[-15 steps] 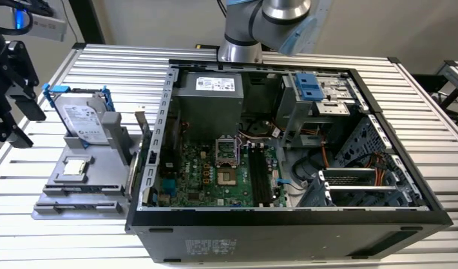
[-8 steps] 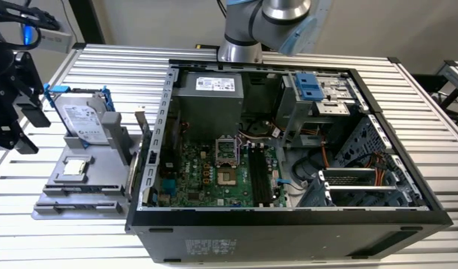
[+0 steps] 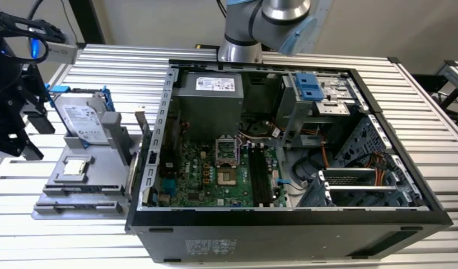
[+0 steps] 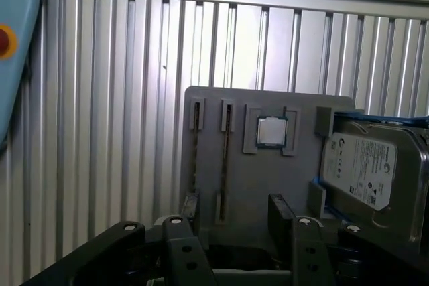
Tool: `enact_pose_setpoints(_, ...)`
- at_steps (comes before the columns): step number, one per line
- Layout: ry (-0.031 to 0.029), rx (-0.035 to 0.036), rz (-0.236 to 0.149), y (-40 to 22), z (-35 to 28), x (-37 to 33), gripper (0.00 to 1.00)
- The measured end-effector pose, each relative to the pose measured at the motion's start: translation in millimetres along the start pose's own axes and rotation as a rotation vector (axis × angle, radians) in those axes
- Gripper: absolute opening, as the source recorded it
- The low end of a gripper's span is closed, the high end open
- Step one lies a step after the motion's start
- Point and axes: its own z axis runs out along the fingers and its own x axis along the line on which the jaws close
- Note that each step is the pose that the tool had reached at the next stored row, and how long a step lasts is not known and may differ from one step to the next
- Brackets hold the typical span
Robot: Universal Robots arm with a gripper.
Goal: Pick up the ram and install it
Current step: 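Pick up the ram and move it above insertion slot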
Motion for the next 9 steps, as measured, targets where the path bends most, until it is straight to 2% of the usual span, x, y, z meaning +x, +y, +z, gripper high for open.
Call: enact_pose_setpoints(9, 0.0000, -0.0001, 0.000, 0.1, 16.3, 1.4, 1.00)
